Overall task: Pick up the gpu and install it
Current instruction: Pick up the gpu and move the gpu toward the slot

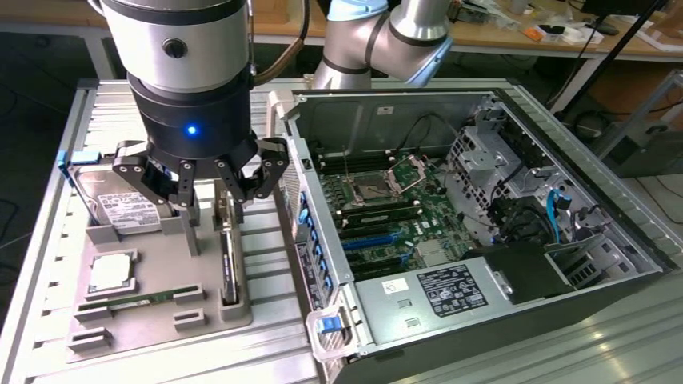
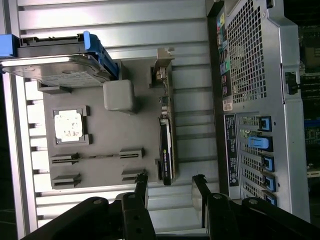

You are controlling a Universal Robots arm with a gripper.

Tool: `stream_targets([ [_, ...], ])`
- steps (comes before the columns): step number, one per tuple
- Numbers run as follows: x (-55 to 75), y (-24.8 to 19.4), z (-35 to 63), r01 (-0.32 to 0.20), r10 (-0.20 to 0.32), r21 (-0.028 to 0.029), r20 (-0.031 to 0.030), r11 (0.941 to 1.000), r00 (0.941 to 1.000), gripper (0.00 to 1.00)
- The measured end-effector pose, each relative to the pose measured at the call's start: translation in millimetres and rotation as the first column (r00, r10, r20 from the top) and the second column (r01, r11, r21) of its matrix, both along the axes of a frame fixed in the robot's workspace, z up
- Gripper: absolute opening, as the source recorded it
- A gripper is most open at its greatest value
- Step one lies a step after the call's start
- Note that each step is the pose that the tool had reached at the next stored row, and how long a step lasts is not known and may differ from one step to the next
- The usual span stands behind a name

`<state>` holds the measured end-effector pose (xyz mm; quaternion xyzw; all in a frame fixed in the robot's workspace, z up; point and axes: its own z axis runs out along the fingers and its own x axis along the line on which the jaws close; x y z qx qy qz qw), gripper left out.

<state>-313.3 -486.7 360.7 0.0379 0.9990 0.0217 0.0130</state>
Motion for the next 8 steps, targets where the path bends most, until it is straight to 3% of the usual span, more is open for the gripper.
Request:
stream_targets([
  [8,0.0,0.0,-1.7,0.000,0.000,0.0001,0.0001,1.0000,1.0000,0.48],
])
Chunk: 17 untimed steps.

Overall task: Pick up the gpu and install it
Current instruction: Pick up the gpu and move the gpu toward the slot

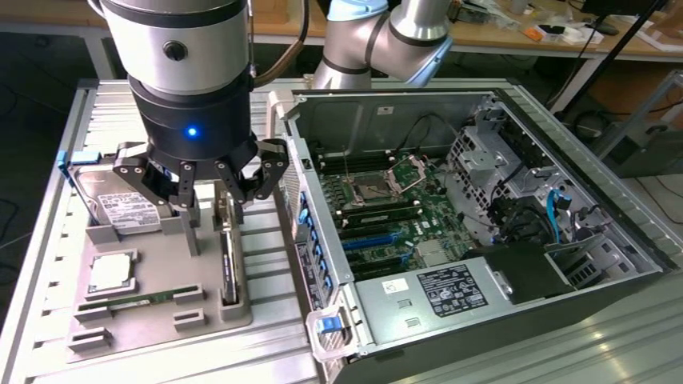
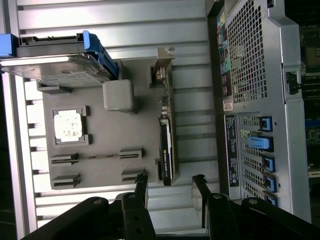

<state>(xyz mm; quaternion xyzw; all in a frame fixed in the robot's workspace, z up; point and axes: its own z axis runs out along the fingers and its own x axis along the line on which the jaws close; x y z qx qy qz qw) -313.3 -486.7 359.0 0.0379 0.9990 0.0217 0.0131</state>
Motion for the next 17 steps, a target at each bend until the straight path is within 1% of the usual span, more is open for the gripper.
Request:
stream_targets([
  [17,0.0,0.0,-6.4,0.000,0.000,-0.0001,-0.0001,1.0000,1.0000,0.48],
])
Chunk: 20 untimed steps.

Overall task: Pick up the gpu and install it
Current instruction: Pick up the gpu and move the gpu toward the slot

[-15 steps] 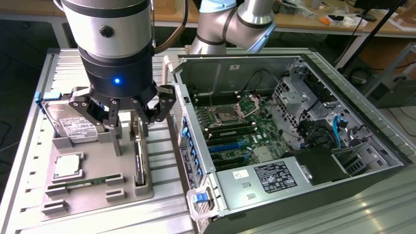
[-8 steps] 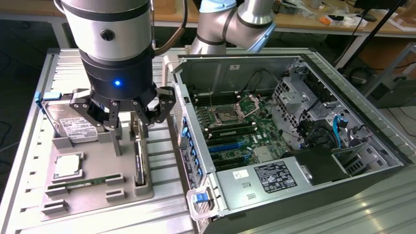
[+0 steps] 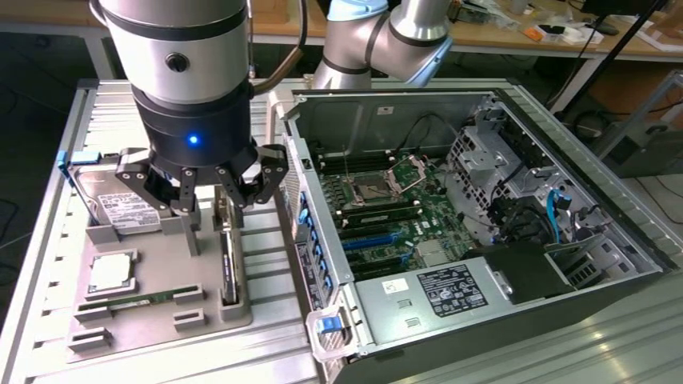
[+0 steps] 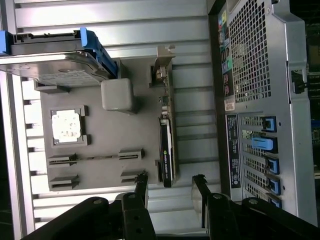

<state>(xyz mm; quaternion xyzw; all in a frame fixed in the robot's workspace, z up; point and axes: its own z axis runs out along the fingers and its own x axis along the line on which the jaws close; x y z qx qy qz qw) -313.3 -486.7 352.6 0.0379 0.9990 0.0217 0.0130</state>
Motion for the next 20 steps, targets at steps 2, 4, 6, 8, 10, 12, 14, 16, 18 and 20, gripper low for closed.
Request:
stream_targets([
  [2,0.0,0.0,-0.7,0.000,0.000,0.0000,0.0001,1.0000,1.0000,0.48],
  [4,0.0,0.0,-1.3,0.000,0.000,0.0000,0.0000,1.0000,1.0000,0.48],
  [6,0.0,0.0,-1.9,0.000,0.000,0.0000,0.0000,1.0000,1.0000,0.48],
  [8,0.0,0.0,-2.6,0.000,0.000,0.0000,0.0000,1.0000,1.0000,0.48],
  [10,0.0,0.0,-3.2,0.000,0.000,0.0001,0.0000,1.0000,1.0000,0.48],
  [12,0.0,0.0,-3.8,0.000,0.000,0.0000,0.0000,1.0000,1.0000,0.48],
  [14,0.0,0.0,-4.4,0.000,0.000,0.0000,0.0000,1.0000,1.0000,0.48],
  [16,0.0,0.0,-5.2,0.000,0.000,0.0001,0.0000,1.0000,1.0000,0.48],
  [18,0.0,0.0,-5.8,0.000,0.000,0.0000,0.0000,1.0000,1.0000,0.48],
  [20,0.0,0.0,-6.7,0.000,0.000,0.0000,0.0000,1.0000,1.0000,0.48],
])
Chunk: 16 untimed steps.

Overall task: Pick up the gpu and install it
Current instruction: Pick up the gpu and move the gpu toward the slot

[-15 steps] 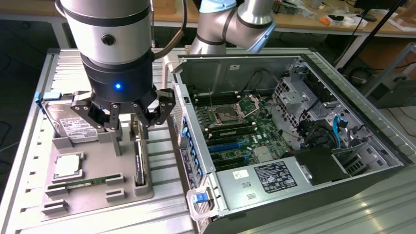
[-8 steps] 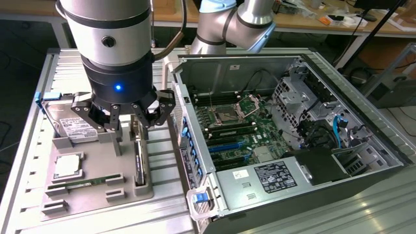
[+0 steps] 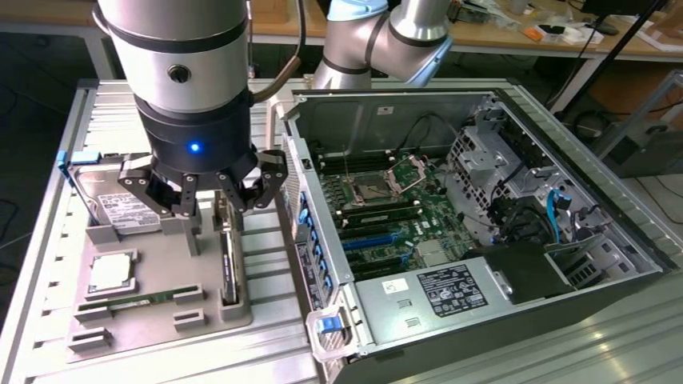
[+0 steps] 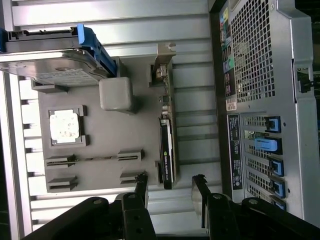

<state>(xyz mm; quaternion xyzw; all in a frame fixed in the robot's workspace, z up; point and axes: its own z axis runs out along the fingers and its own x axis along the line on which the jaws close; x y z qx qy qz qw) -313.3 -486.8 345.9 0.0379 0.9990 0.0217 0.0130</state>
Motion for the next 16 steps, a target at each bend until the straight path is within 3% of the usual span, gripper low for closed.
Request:
stream_targets([
  [16,-0.3,0.0,-5.4,0.000,0.000,0.0000,0.0000,1.0000,1.0000,0.48],
])
